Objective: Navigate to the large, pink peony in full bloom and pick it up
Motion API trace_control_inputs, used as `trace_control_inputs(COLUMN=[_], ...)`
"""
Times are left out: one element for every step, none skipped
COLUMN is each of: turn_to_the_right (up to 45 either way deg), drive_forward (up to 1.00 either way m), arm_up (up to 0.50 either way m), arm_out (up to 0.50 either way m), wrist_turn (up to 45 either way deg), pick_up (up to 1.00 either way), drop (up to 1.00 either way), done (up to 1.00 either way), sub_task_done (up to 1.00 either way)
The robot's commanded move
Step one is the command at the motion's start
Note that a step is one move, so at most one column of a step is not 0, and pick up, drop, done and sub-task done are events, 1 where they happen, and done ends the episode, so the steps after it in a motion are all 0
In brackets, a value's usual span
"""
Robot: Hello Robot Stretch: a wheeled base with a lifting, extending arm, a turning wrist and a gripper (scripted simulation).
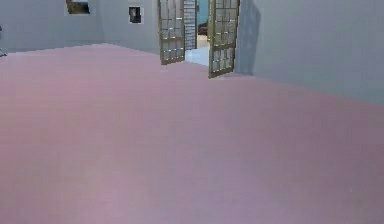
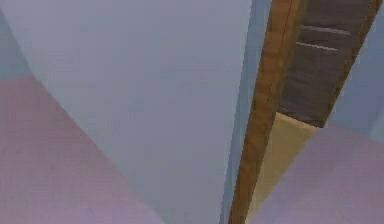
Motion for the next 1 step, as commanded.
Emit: trace_control_inputs(turn_to_the_right=[0.0], drive_forward=[1.00], arm_up=[0.00], arm_out=[0.00], wrist_turn=[0.0], pick_up=[0.00], drop=[0.00], done=[0.00], sub_task_done=[0.00])
